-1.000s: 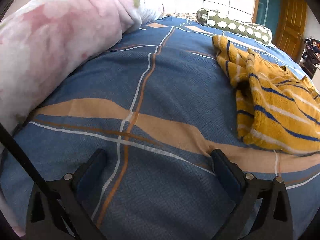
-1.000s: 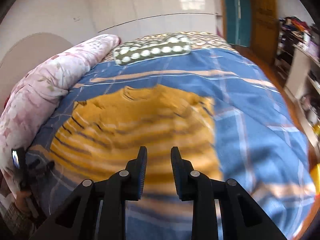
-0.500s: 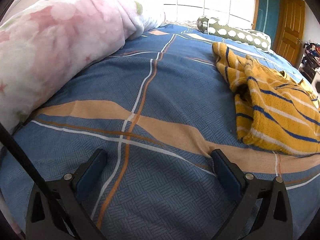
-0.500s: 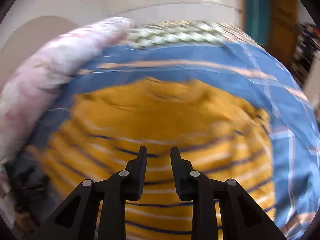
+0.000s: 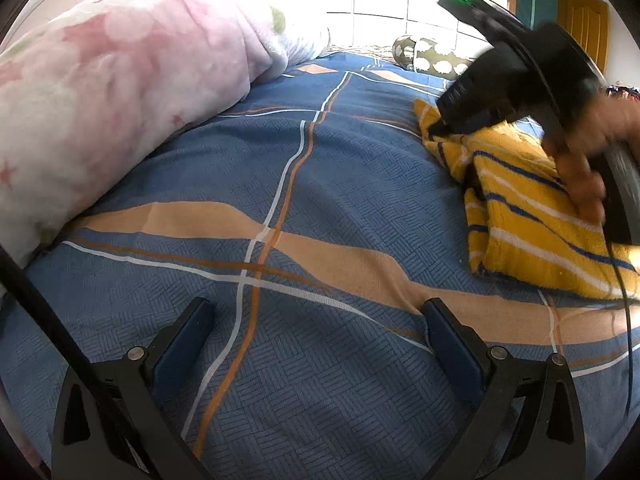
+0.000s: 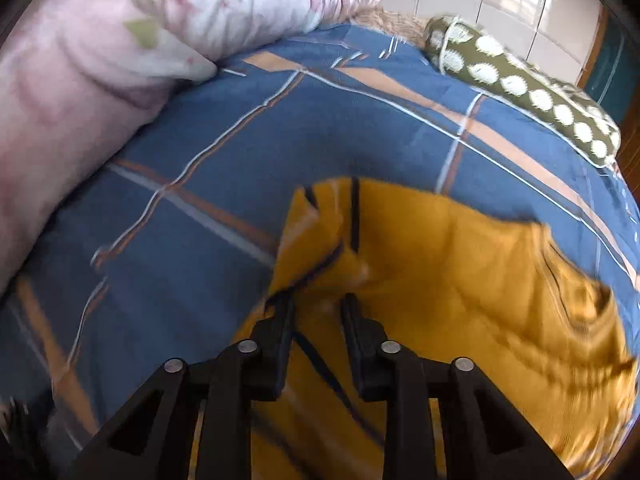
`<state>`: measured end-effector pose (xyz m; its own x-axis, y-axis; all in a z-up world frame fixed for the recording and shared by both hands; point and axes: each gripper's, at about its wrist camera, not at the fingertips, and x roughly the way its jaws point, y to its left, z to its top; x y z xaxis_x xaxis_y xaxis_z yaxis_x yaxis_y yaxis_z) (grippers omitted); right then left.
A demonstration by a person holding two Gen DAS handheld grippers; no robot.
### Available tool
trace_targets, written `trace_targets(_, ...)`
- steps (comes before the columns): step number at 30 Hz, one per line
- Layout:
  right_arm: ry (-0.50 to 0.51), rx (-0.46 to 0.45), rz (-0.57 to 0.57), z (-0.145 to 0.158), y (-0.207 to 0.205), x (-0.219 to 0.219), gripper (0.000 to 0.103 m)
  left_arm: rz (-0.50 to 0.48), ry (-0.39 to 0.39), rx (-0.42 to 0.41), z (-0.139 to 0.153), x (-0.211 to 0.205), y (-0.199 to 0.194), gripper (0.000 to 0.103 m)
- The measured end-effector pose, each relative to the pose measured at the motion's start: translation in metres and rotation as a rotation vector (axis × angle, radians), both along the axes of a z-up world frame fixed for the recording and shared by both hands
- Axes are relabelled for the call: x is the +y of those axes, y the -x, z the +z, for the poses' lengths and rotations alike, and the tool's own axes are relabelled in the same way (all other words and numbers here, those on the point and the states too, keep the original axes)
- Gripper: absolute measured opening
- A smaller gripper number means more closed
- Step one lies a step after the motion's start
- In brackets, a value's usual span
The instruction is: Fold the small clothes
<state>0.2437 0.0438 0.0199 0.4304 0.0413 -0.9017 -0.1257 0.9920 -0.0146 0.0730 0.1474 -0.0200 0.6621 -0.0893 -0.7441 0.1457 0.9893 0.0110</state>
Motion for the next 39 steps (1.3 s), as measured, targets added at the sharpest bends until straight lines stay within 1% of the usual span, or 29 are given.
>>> trace_targets(2, 0.017, -0.009, 0.012, 0.011, -0.002, 0.002, 0.03, 0.0, 0.0, 0.001, 0.0, 0.0, 0.0, 0.103)
trace_targets(3, -0.003, -0.054, 0.019, 0.024, 0.005, 0.001, 0.03, 0.0, -0.001, 0.002, 0.0, 0.0, 0.0, 0.103)
trace_targets(5, -0.07, -0.127, 0.009, 0.049, 0.022, -0.015, 0.034, 0.0, -0.002, 0.003, 0.0, 0.0, 0.0, 0.103)
trace_targets(6, -0.108, -0.144, 0.0, 0.058, 0.036, -0.022, 0.039, 0.001, -0.004, 0.003, 0.001, -0.001, 0.0, 0.103)
trace_targets(7, -0.157, -0.149, -0.004, 0.066, 0.053, -0.032, 0.04, 0.0, -0.003, 0.003, 0.001, 0.0, -0.001, 0.103)
trace_targets(9, -0.224, -0.152, -0.014, 0.071, 0.088, -0.054, 0.04, 0.001, -0.004, 0.004, 0.001, 0.0, -0.001, 0.103)
trace_targets(12, -0.288, -0.151, -0.052, 0.066, 0.131, -0.09, 0.04, 0.003, -0.006, 0.005, 0.001, 0.0, -0.002, 0.103)
trace_targets(14, -0.328, -0.141, -0.114, 0.057, 0.156, -0.127, 0.04, 0.006, -0.013, 0.004, 0.001, -0.001, -0.002, 0.103)
trace_targets(16, -0.366, -0.107, -0.22, 0.037, 0.175, -0.177, 0.04, 0.007, -0.017, 0.004, 0.001, -0.002, -0.002, 0.103)
trace_targets(17, -0.343, -0.106, -0.285, 0.029, 0.182, -0.202, 0.04, 0.008, -0.02, 0.004, 0.0, -0.002, -0.002, 0.103)
trace_targets(18, -0.325, -0.113, -0.348, 0.022, 0.19, -0.225, 0.038, 0.008, -0.024, 0.004, 0.0, -0.002, -0.002, 0.103)
trace_targets(19, -0.354, -0.13, -0.413, 0.017, 0.201, -0.257, 0.025, 0.009, -0.025, 0.004, 0.0, -0.003, -0.002, 0.103)
trace_targets(20, -0.38, -0.146, -0.476, 0.016, 0.211, -0.281, 0.02, 0.01, -0.027, 0.004, 0.0, -0.003, -0.002, 0.103)
trace_targets(21, -0.408, -0.163, -0.547, 0.015, 0.222, -0.304, 0.012, 0.011, -0.029, 0.004, 0.0, -0.003, -0.002, 0.103)
trace_targets(22, -0.448, -0.181, -0.619, 0.016, 0.234, -0.327, 0.011, 0.011, -0.029, 0.004, 0.0, -0.003, -0.002, 0.103)
trace_targets(23, -0.475, -0.196, -0.657, 0.019, 0.243, -0.34, 0.011, 0.012, -0.029, 0.004, 0.0, -0.003, -0.003, 0.103)
trace_targets(24, -0.456, -0.207, -0.695, 0.025, 0.251, -0.348, 0.021, 0.013, -0.03, 0.005, 0.0, -0.003, -0.003, 0.103)
trace_targets(25, -0.414, -0.225, -0.714, 0.033, 0.258, -0.352, 0.025, 0.014, -0.032, 0.004, 0.0, -0.003, -0.002, 0.103)
trace_targets(26, -0.408, -0.247, -0.712, 0.039, 0.264, -0.353, 0.028, 0.015, -0.032, 0.003, 0.0, -0.003, -0.002, 0.103)
trace_targets(27, -0.429, -0.27, -0.703, 0.045, 0.271, -0.35, 0.031, 0.016, -0.032, 0.003, 0.0, -0.003, -0.002, 0.103)
trace_targets(28, -0.449, -0.28, -0.69, 0.049, 0.275, -0.346, 0.031, 0.017, -0.034, 0.002, 0.0, -0.003, -0.002, 0.103)
trace_targets(30, -0.473, -0.292, -0.637, 0.051, 0.278, -0.332, 0.031, 0.02, -0.036, 0.001, 0.0, -0.004, -0.001, 0.103)
trace_targets(31, -0.475, -0.293, -0.597, 0.051, 0.278, -0.318, 0.031, 0.021, -0.037, 0.0, 0.0, -0.004, -0.001, 0.103)
trace_targets(33, -0.482, -0.282, -0.518, 0.047, 0.269, -0.296, 0.031, 0.023, -0.043, -0.004, 0.0, -0.005, 0.0, 0.103)
trace_targets(34, -0.503, -0.26, -0.473, 0.041, 0.263, -0.286, 0.032, 0.024, -0.048, -0.005, 0.001, -0.006, 0.0, 0.103)
trace_targets(35, -0.519, -0.236, -0.454, 0.034, 0.258, -0.28, 0.032, 0.026, -0.051, -0.006, 0.001, -0.006, 0.001, 0.103)
trace_targets(36, -0.522, -0.212, -0.453, 0.026, 0.253, -0.278, 0.032, 0.029, -0.056, -0.009, 0.001, -0.007, 0.002, 0.103)
trace_targets(38, -0.471, -0.182, -0.501, 0.011, 0.251, -0.282, 0.031, 0.032, -0.07, -0.017, 0.002, -0.008, 0.004, 0.103)
trace_targets(39, -0.449, -0.185, -0.525, 0.009, 0.255, -0.288, 0.025, 0.033, -0.08, -0.017, 0.002, -0.009, 0.005, 0.103)
